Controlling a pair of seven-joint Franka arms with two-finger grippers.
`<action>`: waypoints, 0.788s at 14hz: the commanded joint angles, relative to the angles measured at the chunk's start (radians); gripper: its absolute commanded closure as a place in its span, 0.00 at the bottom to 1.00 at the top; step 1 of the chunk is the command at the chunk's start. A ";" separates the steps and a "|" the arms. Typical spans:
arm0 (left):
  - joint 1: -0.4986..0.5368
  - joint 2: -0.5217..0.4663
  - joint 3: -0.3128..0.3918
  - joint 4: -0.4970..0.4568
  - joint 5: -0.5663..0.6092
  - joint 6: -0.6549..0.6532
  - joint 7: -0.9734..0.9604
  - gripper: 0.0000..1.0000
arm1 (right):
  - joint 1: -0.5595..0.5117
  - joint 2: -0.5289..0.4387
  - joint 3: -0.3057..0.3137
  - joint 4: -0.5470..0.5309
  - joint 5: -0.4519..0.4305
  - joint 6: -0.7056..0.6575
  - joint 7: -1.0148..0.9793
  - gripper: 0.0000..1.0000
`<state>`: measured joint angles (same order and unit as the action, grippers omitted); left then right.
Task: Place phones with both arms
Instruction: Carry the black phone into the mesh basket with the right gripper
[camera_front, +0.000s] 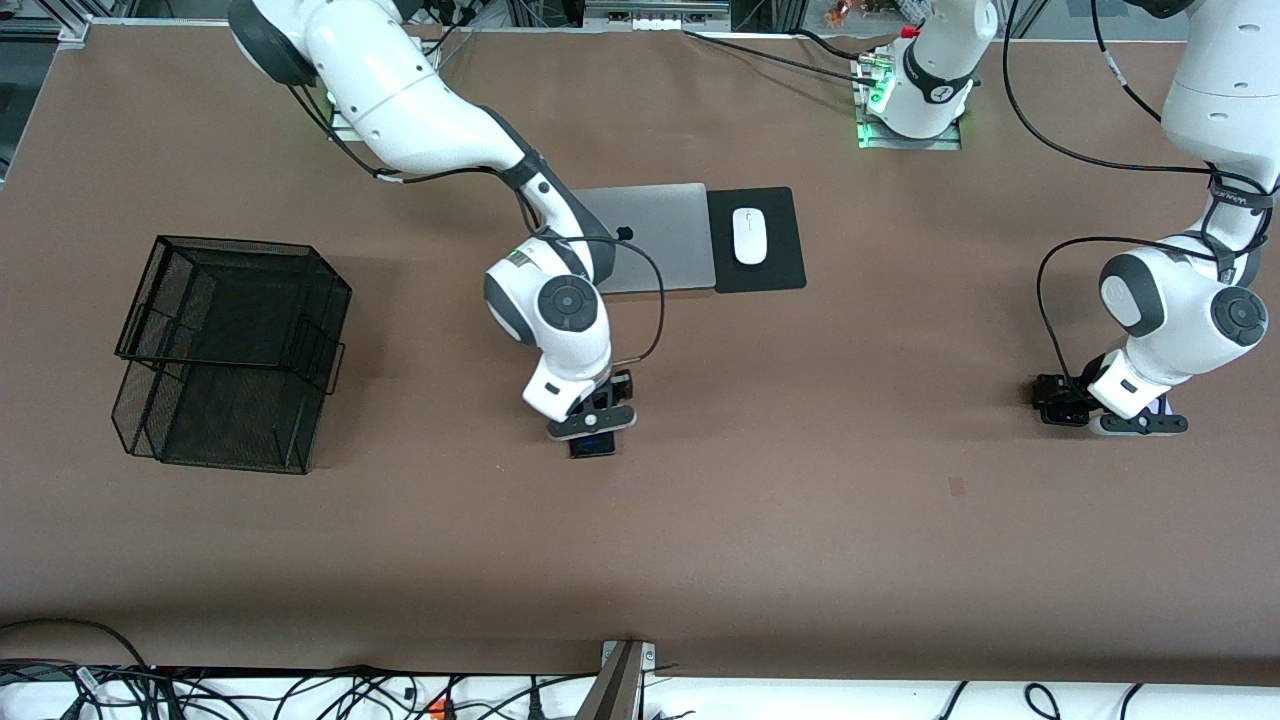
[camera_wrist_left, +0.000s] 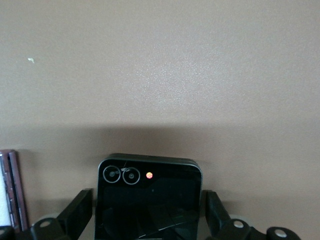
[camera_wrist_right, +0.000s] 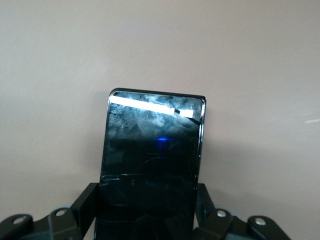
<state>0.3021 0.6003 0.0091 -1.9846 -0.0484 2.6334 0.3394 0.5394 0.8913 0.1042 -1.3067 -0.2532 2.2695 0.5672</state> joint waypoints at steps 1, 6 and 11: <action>-0.003 0.006 0.000 0.009 0.002 0.007 0.010 0.04 | -0.070 -0.116 0.009 -0.019 0.002 -0.108 -0.020 0.88; -0.003 0.009 0.000 0.017 0.002 0.005 0.006 0.31 | -0.217 -0.290 0.003 -0.028 0.002 -0.381 -0.159 0.88; -0.001 0.009 0.000 0.020 0.002 0.003 0.004 0.57 | -0.288 -0.530 -0.105 -0.197 0.002 -0.571 -0.357 0.88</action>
<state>0.3017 0.6000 0.0087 -1.9797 -0.0484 2.6340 0.3393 0.2541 0.5122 0.0486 -1.3393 -0.2527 1.7156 0.2747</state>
